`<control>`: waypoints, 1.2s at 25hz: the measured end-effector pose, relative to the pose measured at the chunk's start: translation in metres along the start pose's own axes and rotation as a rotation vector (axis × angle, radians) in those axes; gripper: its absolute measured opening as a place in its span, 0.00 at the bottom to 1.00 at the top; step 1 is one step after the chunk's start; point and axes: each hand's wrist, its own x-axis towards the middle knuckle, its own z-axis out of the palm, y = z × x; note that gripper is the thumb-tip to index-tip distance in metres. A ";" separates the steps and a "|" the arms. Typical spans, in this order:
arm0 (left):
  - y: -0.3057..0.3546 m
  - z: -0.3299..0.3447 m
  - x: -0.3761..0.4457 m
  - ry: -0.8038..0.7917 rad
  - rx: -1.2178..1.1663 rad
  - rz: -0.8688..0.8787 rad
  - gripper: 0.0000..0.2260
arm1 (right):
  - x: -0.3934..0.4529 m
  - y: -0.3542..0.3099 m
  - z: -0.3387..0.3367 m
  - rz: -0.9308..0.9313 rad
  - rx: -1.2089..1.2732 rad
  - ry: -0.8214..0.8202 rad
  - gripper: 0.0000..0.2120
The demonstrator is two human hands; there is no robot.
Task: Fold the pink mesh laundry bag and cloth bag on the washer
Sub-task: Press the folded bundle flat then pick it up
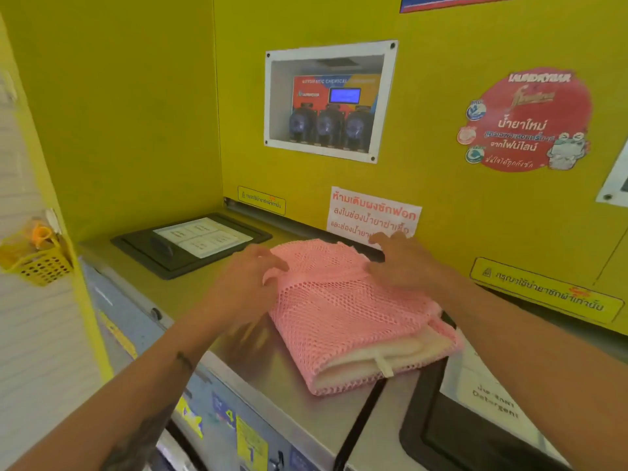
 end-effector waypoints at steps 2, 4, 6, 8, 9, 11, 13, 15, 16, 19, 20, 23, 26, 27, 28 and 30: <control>0.016 0.006 -0.007 -0.064 -0.028 -0.212 0.19 | 0.004 0.001 0.024 -0.023 0.194 -0.134 0.40; 0.028 0.011 -0.009 -0.197 -0.135 -0.342 0.26 | -0.002 -0.003 0.036 -0.086 0.277 -0.161 0.39; 0.037 0.008 -0.014 -0.191 -0.189 -0.353 0.29 | -0.017 -0.019 0.034 -0.144 0.342 -0.116 0.36; 0.040 0.005 -0.027 -0.108 -0.207 -0.393 0.31 | -0.033 -0.029 0.032 -0.148 0.436 -0.108 0.33; 0.040 0.002 -0.037 -0.053 -0.257 -0.410 0.30 | -0.042 -0.032 0.032 -0.137 0.481 -0.104 0.31; 0.045 -0.006 -0.063 0.042 -0.379 -0.468 0.29 | -0.065 -0.036 0.035 -0.088 0.569 -0.089 0.29; 0.053 -0.016 -0.094 0.126 -0.451 -0.526 0.27 | -0.094 -0.043 0.038 -0.092 0.628 -0.107 0.27; 0.057 -0.027 -0.132 0.220 -0.489 -0.562 0.27 | -0.120 -0.055 0.038 -0.148 0.660 -0.143 0.27; 0.060 -0.032 -0.152 0.280 -0.499 -0.578 0.27 | -0.132 -0.063 0.038 -0.190 0.665 -0.160 0.27; 0.062 -0.056 -0.221 0.435 -0.465 -0.605 0.28 | -0.165 -0.101 0.047 -0.332 0.706 -0.182 0.28; 0.060 -0.065 -0.244 0.466 -0.438 -0.614 0.28 | -0.177 -0.117 0.053 -0.370 0.727 -0.186 0.28; 0.045 -0.092 -0.309 0.545 -0.336 -0.675 0.29 | -0.218 -0.165 0.075 -0.483 0.735 -0.240 0.28; 0.021 -0.105 -0.373 0.560 -0.236 -0.761 0.28 | -0.256 -0.207 0.120 -0.558 0.744 -0.271 0.27; 0.008 -0.101 -0.399 0.558 -0.204 -0.787 0.28 | -0.268 -0.220 0.148 -0.578 0.740 -0.274 0.27; -0.007 -0.093 -0.426 0.553 -0.170 -0.818 0.28 | -0.281 -0.232 0.182 -0.590 0.729 -0.289 0.27; -0.043 -0.057 -0.487 0.515 -0.123 -0.882 0.28 | -0.310 -0.245 0.269 -0.596 0.712 -0.373 0.28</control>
